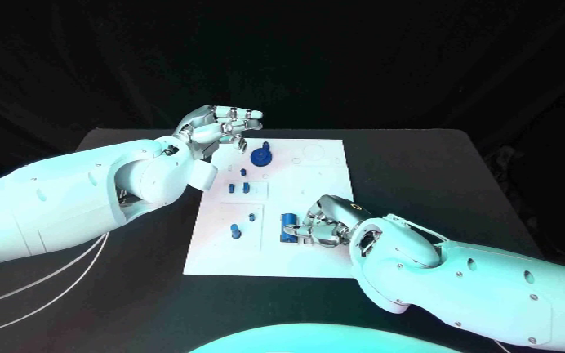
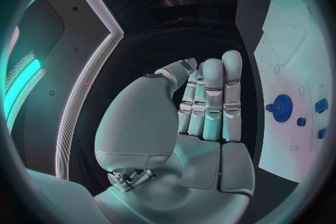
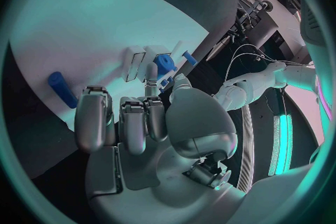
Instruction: Assemble the parts on the task board
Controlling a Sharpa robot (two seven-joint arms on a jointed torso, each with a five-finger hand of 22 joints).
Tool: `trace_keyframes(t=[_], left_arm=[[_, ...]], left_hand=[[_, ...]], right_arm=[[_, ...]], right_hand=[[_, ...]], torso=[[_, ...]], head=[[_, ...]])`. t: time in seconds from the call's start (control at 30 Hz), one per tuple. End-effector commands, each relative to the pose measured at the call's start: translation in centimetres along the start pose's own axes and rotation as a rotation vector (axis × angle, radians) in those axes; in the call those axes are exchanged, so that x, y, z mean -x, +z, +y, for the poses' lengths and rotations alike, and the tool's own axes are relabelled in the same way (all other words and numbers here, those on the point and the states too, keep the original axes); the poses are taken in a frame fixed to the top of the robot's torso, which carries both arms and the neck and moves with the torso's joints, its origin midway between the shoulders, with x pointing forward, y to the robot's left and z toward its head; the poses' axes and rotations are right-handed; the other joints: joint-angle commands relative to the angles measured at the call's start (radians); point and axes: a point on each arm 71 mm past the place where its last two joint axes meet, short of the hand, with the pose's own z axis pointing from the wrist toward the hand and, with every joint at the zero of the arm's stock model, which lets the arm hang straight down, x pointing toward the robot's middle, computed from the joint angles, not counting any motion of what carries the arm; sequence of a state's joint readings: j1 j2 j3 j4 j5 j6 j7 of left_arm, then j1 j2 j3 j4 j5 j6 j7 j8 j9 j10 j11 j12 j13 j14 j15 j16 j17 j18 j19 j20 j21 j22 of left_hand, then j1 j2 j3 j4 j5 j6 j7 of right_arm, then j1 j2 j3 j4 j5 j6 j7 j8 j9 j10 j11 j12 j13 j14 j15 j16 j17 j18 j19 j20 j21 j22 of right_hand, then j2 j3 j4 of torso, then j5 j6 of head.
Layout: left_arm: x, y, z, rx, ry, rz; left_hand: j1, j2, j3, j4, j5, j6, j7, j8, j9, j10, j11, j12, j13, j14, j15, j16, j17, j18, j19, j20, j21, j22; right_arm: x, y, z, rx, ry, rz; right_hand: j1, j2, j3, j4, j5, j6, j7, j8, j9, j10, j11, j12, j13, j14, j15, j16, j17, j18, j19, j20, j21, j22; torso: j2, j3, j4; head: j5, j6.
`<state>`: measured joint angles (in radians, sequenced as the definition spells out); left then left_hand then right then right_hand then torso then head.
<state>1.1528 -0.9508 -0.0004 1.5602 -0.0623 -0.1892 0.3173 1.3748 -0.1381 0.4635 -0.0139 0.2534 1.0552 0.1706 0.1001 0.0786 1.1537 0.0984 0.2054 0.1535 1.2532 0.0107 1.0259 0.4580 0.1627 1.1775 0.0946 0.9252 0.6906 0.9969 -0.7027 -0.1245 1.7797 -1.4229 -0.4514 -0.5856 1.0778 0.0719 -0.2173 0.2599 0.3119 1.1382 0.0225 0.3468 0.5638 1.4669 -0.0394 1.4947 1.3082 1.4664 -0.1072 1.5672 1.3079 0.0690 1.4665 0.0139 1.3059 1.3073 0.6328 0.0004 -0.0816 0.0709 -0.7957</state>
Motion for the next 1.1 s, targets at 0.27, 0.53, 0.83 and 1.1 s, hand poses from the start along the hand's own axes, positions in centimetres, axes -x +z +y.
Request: trace_keyframes(t=[0.27, 0.53, 0.83, 1.1], left_arm=[[-0.1, 0.0, 0.0, -0.003, -0.011, 0.014], [-0.1, 0.1, 0.0, -0.002, -0.011, 0.014], [-0.1, 0.1, 0.1, -0.002, -0.011, 0.011], [-0.1, 0.0, 0.1, -0.003, -0.011, 0.009]], left_hand=[[-0.004, 0.009, -0.006, 0.000, 0.001, -0.003, 0.004, -0.001, -0.001, -0.007, -0.003, 0.005, 0.001, -0.006, 0.000, -0.003, -0.001, 0.012, -0.005, 0.002, -0.004, -0.001], [-0.004, 0.009, -0.006, 0.000, 0.001, -0.003, 0.004, -0.001, -0.001, -0.007, -0.003, 0.005, 0.001, -0.006, 0.000, -0.003, -0.001, 0.012, -0.005, 0.002, -0.004, -0.001], [-0.004, 0.009, -0.006, 0.000, 0.001, -0.003, 0.004, -0.001, -0.001, -0.007, -0.003, 0.005, 0.001, -0.006, 0.000, -0.003, -0.001, 0.012, -0.005, 0.002, -0.004, -0.001], [-0.004, 0.009, -0.006, 0.000, 0.001, -0.003, 0.004, -0.001, -0.001, -0.007, -0.003, 0.005, 0.001, -0.006, 0.000, -0.003, -0.001, 0.012, -0.005, 0.002, -0.004, -0.001]], right_arm=[[0.7, -1.4, 0.1, 0.062, -0.023, -0.042], [0.9, -1.2, -0.4, 0.041, -0.036, -0.041], [3.1, -1.9, -1.4, 0.103, 0.064, -0.106], [6.5, -3.9, -4.7, 0.067, -0.017, -0.151]], right_hand=[[0.090, -0.005, 0.014, -0.037, 0.012, -0.009, -0.004, 0.005, 0.011, 0.069, -0.009, 0.002, 0.207, 0.104, 0.002, 0.004, 0.263, -0.017, 0.026, -0.007, 0.004, 0.114], [0.156, 0.008, 0.046, -0.068, -0.014, -0.011, -0.007, 0.002, 0.015, 0.071, -0.013, 0.004, 0.210, 0.104, 0.000, 0.004, 0.263, -0.017, 0.028, -0.009, 0.006, 0.117], [0.226, -0.002, 0.082, -0.098, -0.008, -0.101, 0.037, -0.085, -0.022, 0.031, 0.023, -0.075, 0.159, 0.104, 0.025, 0.004, 0.263, -0.007, 0.006, 0.007, -0.060, 0.084], [0.271, -0.023, 0.099, -0.124, -0.022, -0.091, 0.046, -0.123, -0.045, 0.019, 0.032, -0.099, 0.145, 0.104, 0.036, 0.004, 0.263, -0.008, 0.009, 0.020, -0.053, 0.091]], torso=[[-0.001, -0.0009, -0.0008], [0.000, -0.0005, 0.0008], [-0.001, -0.0009, -0.0046], [-0.005, -0.0033, -0.0085]], head=[[0.003, 0.000], [0.004, 0.002], [0.001, 0.012], [-0.021, 0.011]])
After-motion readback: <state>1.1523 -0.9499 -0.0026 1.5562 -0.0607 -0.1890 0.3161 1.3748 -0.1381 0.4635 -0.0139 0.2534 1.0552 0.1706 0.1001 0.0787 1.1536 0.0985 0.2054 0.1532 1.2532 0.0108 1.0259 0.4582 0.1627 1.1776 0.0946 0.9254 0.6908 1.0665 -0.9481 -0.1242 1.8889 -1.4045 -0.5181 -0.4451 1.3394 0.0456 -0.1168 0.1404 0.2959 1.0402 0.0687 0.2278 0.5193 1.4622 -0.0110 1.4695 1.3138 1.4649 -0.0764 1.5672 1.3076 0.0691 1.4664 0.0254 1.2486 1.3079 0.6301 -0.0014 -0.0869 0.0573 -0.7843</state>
